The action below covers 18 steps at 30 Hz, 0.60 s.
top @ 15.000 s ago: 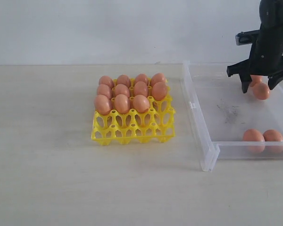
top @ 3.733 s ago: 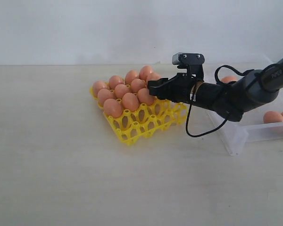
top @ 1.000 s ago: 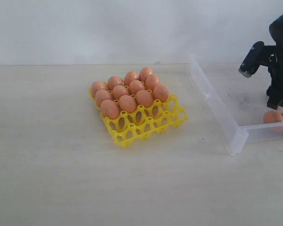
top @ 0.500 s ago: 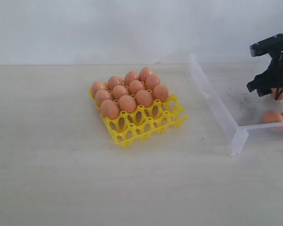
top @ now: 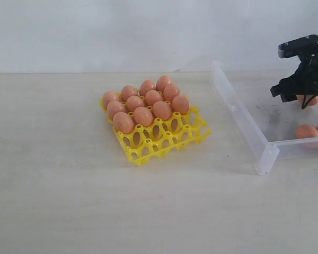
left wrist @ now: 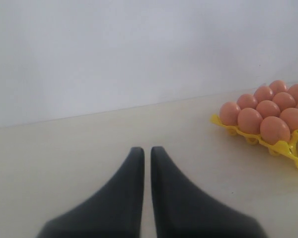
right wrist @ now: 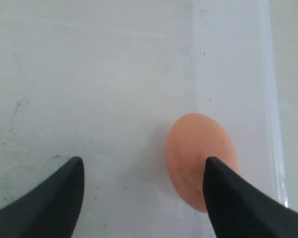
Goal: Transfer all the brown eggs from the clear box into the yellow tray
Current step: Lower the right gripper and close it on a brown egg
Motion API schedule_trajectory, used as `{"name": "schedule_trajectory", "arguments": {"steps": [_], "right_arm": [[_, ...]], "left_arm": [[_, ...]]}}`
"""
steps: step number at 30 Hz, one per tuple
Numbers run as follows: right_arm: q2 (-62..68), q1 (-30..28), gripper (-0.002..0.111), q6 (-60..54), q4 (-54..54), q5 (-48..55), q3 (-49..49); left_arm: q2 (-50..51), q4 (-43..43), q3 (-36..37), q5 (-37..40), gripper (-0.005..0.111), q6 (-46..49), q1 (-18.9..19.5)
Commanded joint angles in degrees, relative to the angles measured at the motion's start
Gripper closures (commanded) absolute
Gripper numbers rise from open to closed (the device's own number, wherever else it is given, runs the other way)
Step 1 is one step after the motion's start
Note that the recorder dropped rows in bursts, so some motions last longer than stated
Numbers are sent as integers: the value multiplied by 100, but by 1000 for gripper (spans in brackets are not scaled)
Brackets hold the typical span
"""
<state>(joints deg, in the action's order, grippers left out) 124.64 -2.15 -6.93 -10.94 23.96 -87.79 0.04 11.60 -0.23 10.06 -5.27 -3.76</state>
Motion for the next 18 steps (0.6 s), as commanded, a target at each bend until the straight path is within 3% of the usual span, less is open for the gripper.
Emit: {"name": "schedule_trajectory", "arguments": {"steps": [1,5,18], "right_arm": [[-2,-20,46,-516,-2,-34,-154],[44,-45,46,-811,-2,-35,-270],[397,-326,46,-259,16,189,-615]], "left_arm": [[-4,-13,23,-18,103,-29,-29],[-4,-13,23,-18,103,-29,-29],[-4,-13,23,-18,103,-29,-29]]}}
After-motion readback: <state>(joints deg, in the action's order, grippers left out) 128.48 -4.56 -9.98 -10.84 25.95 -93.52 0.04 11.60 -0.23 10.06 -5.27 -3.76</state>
